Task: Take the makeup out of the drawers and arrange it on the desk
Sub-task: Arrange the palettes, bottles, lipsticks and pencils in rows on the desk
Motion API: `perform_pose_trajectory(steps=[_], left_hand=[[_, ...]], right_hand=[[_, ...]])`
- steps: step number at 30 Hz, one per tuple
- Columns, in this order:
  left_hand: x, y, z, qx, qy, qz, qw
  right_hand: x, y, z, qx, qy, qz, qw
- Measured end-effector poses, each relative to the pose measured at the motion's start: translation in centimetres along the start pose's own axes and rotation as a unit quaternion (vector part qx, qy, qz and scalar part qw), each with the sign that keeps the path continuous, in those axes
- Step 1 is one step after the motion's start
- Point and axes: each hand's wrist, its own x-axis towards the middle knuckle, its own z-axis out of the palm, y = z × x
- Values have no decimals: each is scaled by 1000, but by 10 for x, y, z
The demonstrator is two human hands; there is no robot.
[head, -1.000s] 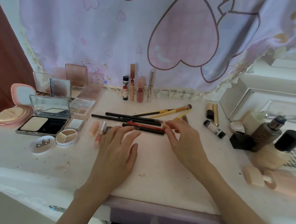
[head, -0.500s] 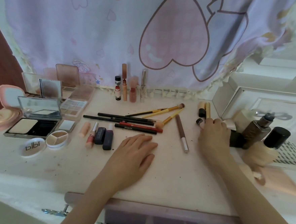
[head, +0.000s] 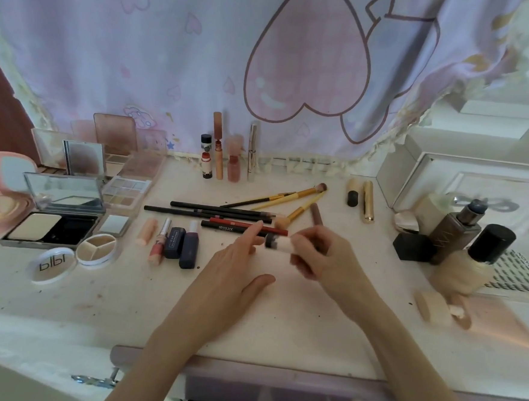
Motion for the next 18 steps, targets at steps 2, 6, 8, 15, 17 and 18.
perform_pose_trajectory(steps=[2, 6, 8, 15, 17, 18], left_hand=[[-2, 3, -3, -11, 20, 9, 1000], [-6, 6, -6, -25, 52, 16, 998], [-6, 8, -7, -30, 51, 9, 998], [1, 8, -8, -38, 41, -45, 997], [1, 8, -9, -19, 42, -28, 999], [0, 8, -10, -13, 46, -11, 999]], right_hand=[[-8, 2, 13, 39, -31, -11, 999], [-12, 6, 22, 112, -47, -26, 992], [-12, 6, 23, 129, -48, -30, 990], [-12, 15, 30, 72, -17, -58, 996], [-14, 17, 30, 63, -18, -63, 996], [-15, 18, 30, 70, -20, -61, 995]])
